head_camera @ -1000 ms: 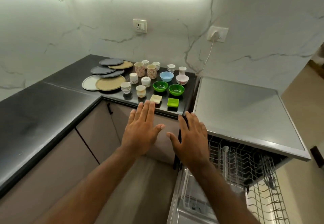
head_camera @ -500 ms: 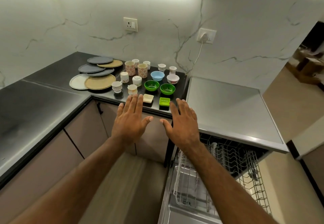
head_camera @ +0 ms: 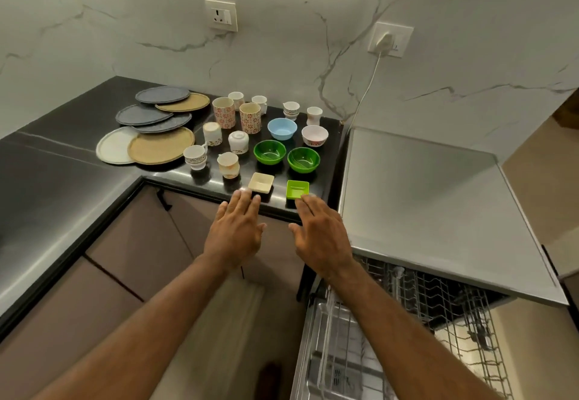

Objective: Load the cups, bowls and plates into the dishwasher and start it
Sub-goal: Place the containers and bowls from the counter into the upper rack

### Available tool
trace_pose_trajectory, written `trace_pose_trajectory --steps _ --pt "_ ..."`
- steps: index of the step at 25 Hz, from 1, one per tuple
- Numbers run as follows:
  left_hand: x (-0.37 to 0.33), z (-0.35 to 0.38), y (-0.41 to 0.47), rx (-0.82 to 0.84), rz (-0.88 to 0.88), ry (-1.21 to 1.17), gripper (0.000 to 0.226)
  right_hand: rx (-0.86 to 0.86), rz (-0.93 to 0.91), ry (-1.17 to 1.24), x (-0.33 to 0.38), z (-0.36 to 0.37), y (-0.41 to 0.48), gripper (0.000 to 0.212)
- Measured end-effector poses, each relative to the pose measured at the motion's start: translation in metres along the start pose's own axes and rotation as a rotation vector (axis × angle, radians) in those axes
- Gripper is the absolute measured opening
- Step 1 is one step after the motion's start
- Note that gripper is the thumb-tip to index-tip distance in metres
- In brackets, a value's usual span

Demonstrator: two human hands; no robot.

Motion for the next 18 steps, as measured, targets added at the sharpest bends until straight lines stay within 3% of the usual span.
trace_pose_trajectory --steps 8,13,18 --pt "0.022 0.086 0.150 0.182 0.041 0.036 0.064 0.233 0.094 -0.023 -0.076 0.118 0.100 0.050" --pt "0.041 0.119 0.187 0.178 0.083 0.070 0.043 0.303 0.145 -0.015 -0.109 0.161 0.123 0.052" --pt "0.046 0.123 0.199 0.037 0.186 0.021 0.014 0.225 0.081 0.047 -0.118 0.182 0.120 0.048"
Point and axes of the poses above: each hand's wrist, its own y-axis towards the middle knuckle, its own z-axis out of the palm, x = y × z, the point moved 8 cm from there along y, towards the middle knuckle, and after that the axes turned 8 degrees about -z, right-handed, at the moved point
